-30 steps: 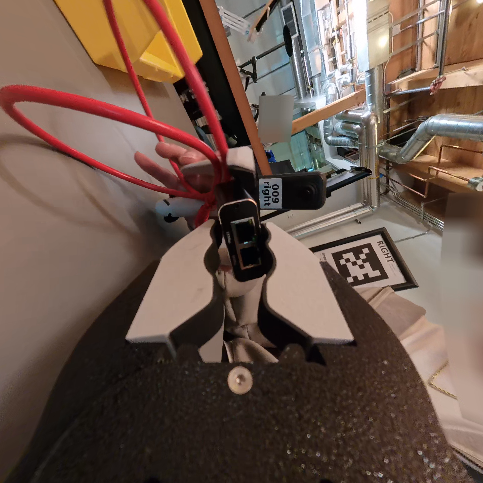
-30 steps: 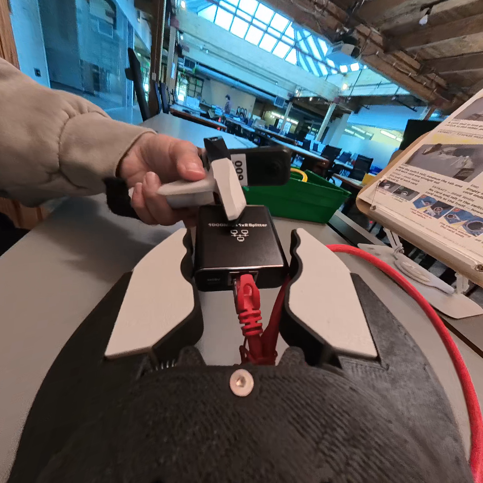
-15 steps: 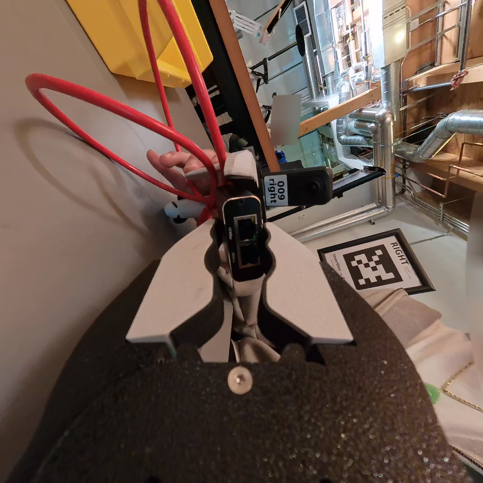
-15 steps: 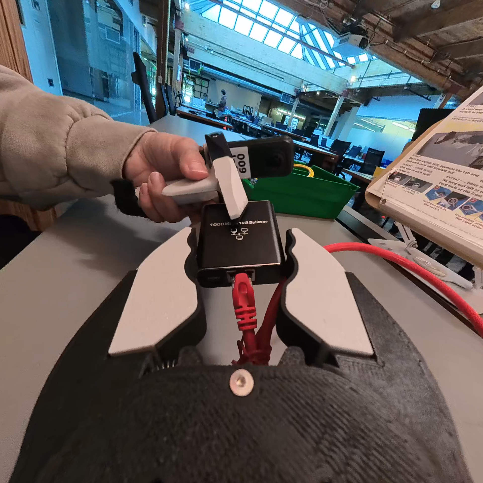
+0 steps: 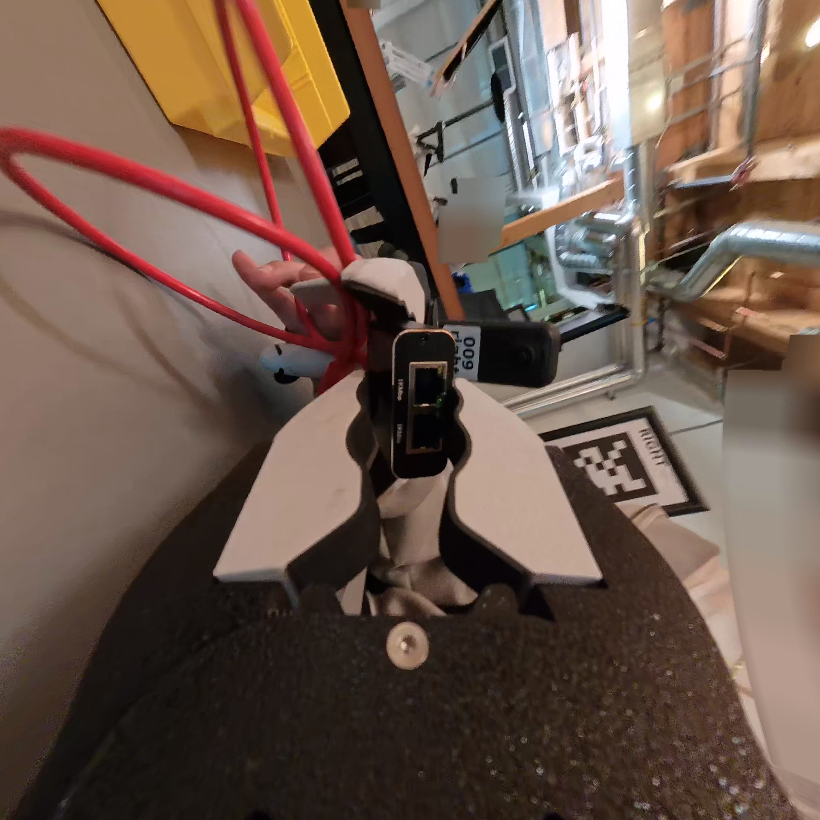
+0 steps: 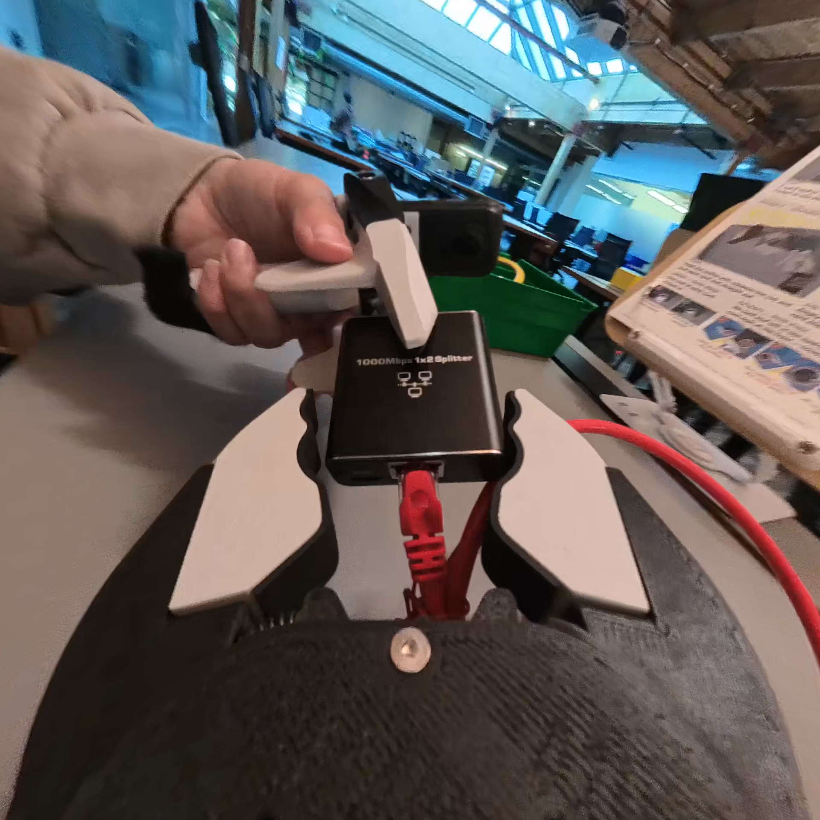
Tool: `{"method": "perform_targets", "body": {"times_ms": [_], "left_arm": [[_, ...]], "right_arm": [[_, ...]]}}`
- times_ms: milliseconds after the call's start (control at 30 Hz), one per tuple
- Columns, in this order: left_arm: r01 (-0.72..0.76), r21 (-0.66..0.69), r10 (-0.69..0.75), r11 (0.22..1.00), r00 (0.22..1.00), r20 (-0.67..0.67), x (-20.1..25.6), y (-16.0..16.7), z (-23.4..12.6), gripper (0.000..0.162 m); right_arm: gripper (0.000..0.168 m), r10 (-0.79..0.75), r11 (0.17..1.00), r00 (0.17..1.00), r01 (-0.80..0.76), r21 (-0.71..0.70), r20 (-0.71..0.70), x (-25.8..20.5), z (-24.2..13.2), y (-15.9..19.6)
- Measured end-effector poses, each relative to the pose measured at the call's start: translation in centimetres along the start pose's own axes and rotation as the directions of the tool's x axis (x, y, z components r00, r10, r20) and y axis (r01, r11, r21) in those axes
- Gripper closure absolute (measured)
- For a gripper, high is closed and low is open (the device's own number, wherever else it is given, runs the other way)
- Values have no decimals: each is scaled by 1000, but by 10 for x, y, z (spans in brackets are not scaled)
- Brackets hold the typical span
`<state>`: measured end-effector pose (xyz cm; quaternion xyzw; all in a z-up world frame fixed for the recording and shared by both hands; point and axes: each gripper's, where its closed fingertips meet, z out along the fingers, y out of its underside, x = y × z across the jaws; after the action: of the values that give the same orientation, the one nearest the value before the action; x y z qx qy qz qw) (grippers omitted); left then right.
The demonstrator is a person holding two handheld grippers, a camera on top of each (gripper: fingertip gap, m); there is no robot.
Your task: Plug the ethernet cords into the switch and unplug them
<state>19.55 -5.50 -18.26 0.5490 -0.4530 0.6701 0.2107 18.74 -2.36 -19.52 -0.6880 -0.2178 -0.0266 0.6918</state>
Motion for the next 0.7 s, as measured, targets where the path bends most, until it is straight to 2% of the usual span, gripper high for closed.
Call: {"method": "perform_targets", "body": {"times_ms": [100, 133, 200, 300, 400, 533, 700], "left_arm": [[112, 46, -108, 993, 991, -77, -1, -3, 0, 134], [125, 41, -121, 991, 988, -94, -1, -2, 1, 134], [82, 8, -82, 997, 995, -57, -7, 5, 1, 135], [20, -35, -21, 999, 999, -33, -5, 8, 0, 134], [-46, -98, 47, 994, 999, 12, -5, 12, -2, 135], [-79, -115, 84, 990, 996, 43, -4, 11, -2, 135], [-25, -75, 27, 997, 999, 22, -5, 7, -1, 134]], "right_arm": [[89, -49, 997, 994, 55, 58, -102, 13, -3, -11], [90, -42, 996, 995, 49, 77, -88, 12, -5, -13], [93, -3, 999, 1000, 3, 34, -3, 3, -5, -6], [95, 81, 988, 996, -85, 130, 40, -1, -7, -15], [95, 133, 979, 987, -146, 143, 95, -5, -7, -16], [92, 130, 982, 987, -141, 128, 91, -5, -5, -13], [93, 94, 989, 994, -99, 108, 48, -1, -3, -9]]}}
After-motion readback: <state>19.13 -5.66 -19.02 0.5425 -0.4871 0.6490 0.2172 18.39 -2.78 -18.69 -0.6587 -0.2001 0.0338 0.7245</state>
